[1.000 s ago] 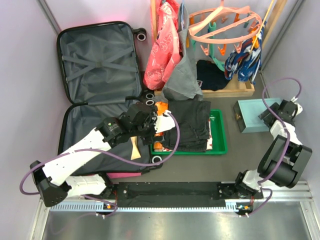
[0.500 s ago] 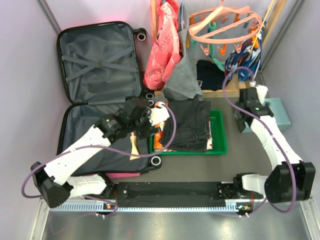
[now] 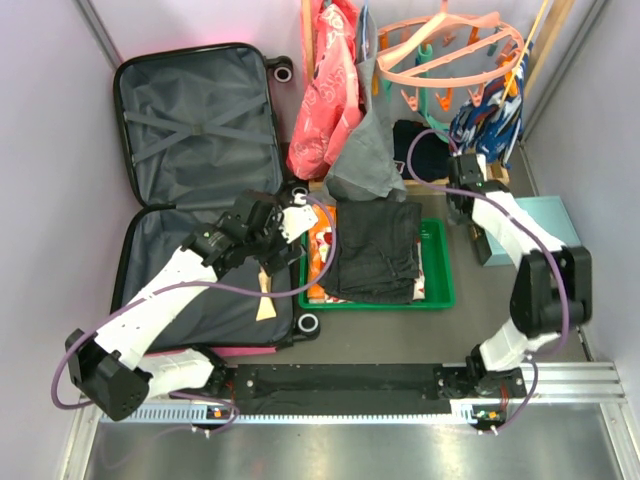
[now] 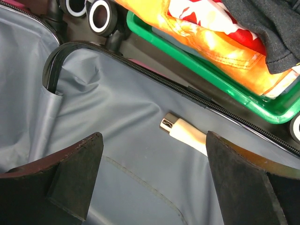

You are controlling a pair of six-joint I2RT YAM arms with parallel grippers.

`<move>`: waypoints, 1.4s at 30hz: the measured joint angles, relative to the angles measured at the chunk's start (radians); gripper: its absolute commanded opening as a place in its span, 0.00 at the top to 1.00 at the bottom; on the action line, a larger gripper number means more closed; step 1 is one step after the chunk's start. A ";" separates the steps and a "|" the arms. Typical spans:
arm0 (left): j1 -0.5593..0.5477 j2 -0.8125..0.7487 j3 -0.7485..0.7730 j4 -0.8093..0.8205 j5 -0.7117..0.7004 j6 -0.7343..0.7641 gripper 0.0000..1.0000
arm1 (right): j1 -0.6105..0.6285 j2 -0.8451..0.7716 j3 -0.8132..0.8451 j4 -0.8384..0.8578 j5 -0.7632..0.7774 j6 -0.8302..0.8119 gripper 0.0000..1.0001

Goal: Open, take out, and arrange the luggage

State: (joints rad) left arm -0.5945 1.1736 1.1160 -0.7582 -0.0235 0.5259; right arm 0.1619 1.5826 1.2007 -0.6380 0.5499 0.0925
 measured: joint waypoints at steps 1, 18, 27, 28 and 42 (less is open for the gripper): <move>0.001 0.000 0.000 0.000 0.001 0.000 0.06 | -0.007 0.030 0.019 0.014 -0.013 -0.010 0.34; 0.084 0.034 0.000 -0.001 -0.008 0.000 0.06 | -0.101 0.214 0.081 0.233 -0.143 -0.118 0.79; 0.086 0.022 0.000 -0.004 0.004 0.000 0.07 | -0.042 0.050 -0.124 0.321 -0.185 -0.108 0.87; 0.086 0.018 0.000 -0.005 0.005 0.000 0.06 | -0.037 0.030 -0.142 0.319 -0.195 -0.108 0.87; 0.088 -0.023 0.015 -0.006 0.036 0.002 0.07 | 0.019 -0.150 -0.195 -0.031 -0.311 0.013 0.23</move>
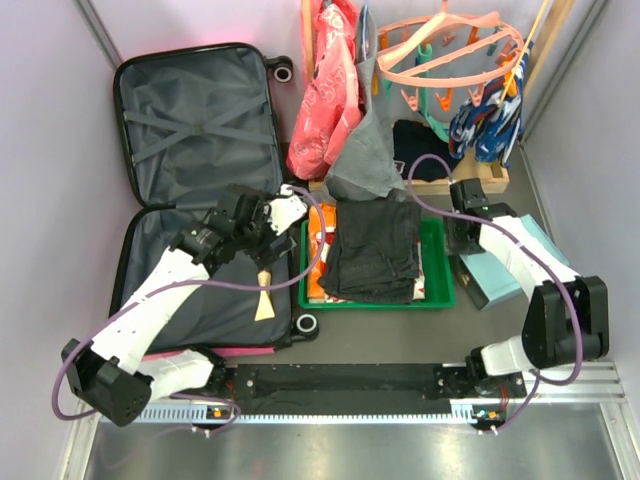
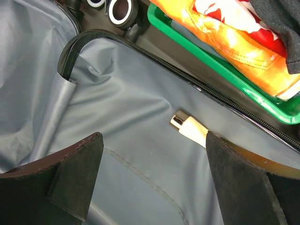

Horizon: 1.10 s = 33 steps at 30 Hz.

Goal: Open, take out, and arrange the luggage

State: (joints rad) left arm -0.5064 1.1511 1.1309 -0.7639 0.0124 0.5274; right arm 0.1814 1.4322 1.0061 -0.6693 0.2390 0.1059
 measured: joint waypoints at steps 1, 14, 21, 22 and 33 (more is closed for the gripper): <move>0.000 -0.001 0.000 0.000 0.002 0.002 0.06 | 0.000 -0.011 0.002 -0.043 0.002 0.014 0.16; 0.001 -0.019 0.000 -0.008 0.009 0.023 0.06 | -0.638 -0.255 -0.053 -0.063 -0.002 0.419 0.16; 0.001 -0.016 0.000 -0.008 0.004 0.026 0.06 | -0.795 -0.160 -0.130 0.024 -0.085 0.517 0.21; 0.001 -0.014 0.000 -0.009 0.002 0.026 0.07 | -0.798 -0.125 -0.127 0.044 -0.100 0.517 0.23; 0.031 0.043 0.038 -0.023 -0.013 0.026 0.07 | -0.800 0.163 0.075 0.224 -0.224 0.409 0.47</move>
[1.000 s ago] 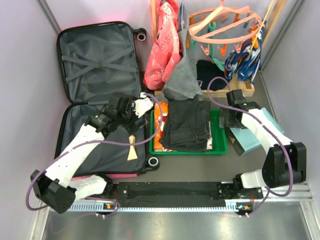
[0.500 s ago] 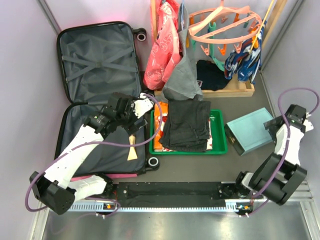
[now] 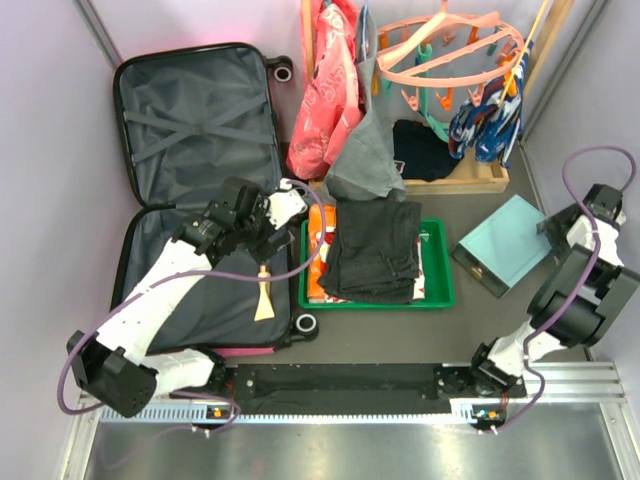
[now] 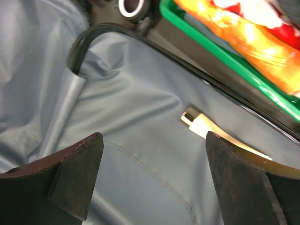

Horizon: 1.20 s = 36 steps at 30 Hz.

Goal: Open, take out, and arrange the luggage

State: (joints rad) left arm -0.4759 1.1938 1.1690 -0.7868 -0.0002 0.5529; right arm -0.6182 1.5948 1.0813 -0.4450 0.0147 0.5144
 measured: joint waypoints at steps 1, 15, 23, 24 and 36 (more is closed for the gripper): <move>0.003 0.005 0.006 -0.001 -0.006 0.000 0.07 | 0.002 0.019 0.016 0.015 -0.014 -0.021 0.47; 0.031 0.055 0.053 -0.002 -0.032 -0.001 0.06 | 0.165 0.146 0.172 0.064 0.099 -0.226 0.26; 0.039 0.027 0.019 0.009 -0.034 -0.006 0.06 | 0.241 -0.146 0.147 -0.190 0.335 -0.175 0.26; 0.040 0.020 0.005 0.010 -0.033 -0.006 0.06 | 0.268 -0.192 0.137 -0.215 0.343 -0.167 0.28; 0.049 -0.048 -0.051 0.016 -0.018 0.000 0.06 | 0.611 -0.528 -0.269 -0.438 0.350 0.092 0.47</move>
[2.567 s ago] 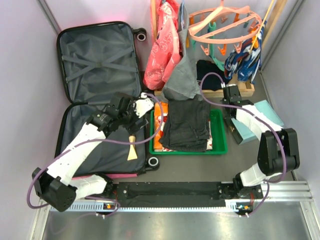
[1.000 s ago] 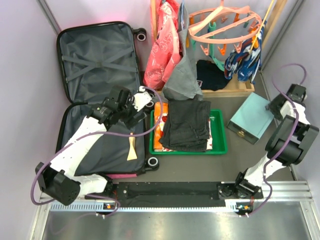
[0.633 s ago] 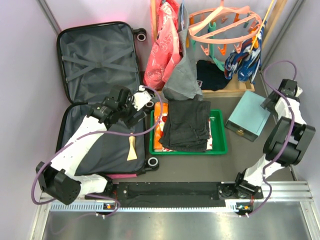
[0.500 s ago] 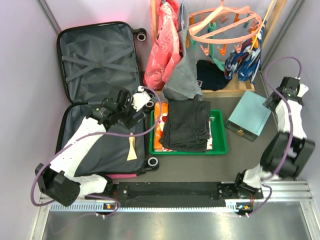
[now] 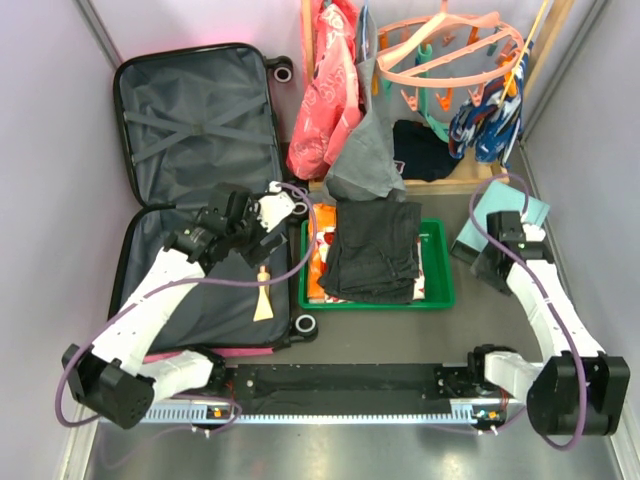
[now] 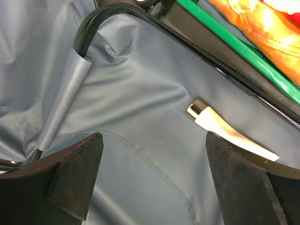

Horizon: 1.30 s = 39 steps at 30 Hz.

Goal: Open, take out, and arrange the luggage

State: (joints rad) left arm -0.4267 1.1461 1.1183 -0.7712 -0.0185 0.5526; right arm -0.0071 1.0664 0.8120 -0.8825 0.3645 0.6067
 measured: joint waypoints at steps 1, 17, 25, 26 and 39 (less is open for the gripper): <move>0.000 -0.006 0.000 0.000 0.001 0.001 0.06 | 0.008 0.000 -0.027 0.002 -0.008 0.012 0.46; 0.002 -0.018 0.000 -0.001 0.011 0.028 0.06 | 0.042 0.264 -0.024 0.222 0.055 0.017 0.45; 0.007 -0.015 0.001 -0.010 0.037 0.042 0.06 | 0.045 0.265 -0.019 0.291 0.116 0.007 0.48; 0.009 -0.013 0.002 -0.011 0.037 0.043 0.06 | 0.045 0.270 -0.019 0.295 0.115 0.006 0.47; 0.016 -0.011 0.012 -0.030 0.067 0.053 0.06 | 0.048 0.268 -0.075 0.435 0.133 0.043 0.54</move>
State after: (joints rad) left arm -0.4107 1.1351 1.1301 -0.8013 0.0483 0.6056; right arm 0.0414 1.3342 0.7372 -0.4480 0.4976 0.6498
